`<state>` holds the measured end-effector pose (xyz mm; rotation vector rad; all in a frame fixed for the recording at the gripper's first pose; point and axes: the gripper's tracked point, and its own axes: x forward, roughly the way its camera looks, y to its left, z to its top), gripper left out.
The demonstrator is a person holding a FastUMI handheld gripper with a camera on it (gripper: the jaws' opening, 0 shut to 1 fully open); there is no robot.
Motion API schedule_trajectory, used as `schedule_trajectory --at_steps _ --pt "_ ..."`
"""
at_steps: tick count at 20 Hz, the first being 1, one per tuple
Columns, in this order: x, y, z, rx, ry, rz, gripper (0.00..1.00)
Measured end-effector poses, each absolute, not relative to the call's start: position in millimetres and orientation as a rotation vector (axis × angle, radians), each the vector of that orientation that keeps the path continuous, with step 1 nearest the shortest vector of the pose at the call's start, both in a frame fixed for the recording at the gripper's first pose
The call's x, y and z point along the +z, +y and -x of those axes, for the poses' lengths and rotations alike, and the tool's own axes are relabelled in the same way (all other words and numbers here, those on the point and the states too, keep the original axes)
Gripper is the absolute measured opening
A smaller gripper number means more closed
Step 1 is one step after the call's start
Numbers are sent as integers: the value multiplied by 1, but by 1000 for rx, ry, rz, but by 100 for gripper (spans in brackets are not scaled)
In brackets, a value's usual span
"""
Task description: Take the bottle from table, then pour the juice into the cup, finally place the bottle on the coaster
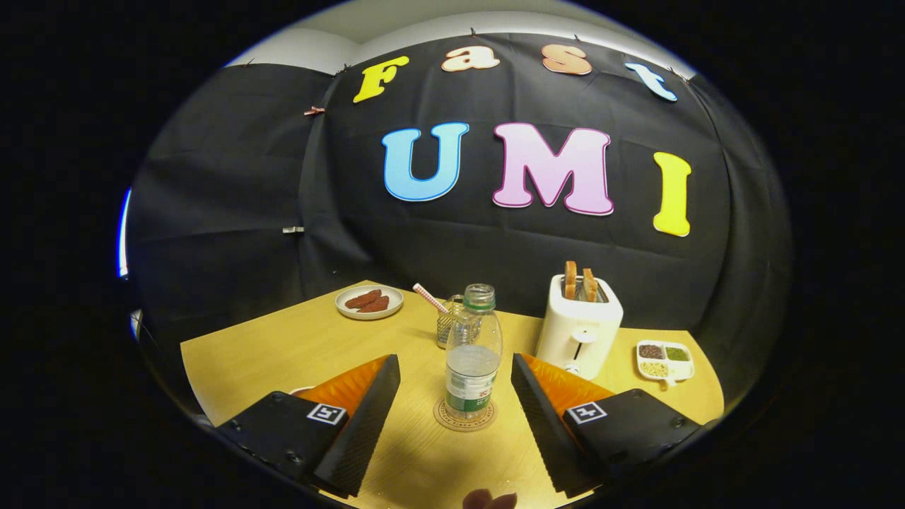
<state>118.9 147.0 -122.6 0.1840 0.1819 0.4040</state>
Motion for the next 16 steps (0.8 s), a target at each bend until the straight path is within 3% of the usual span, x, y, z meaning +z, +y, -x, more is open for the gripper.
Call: schedule_trajectory --at_steps 16 --pt "3 38 -64 234 102 -78 97"
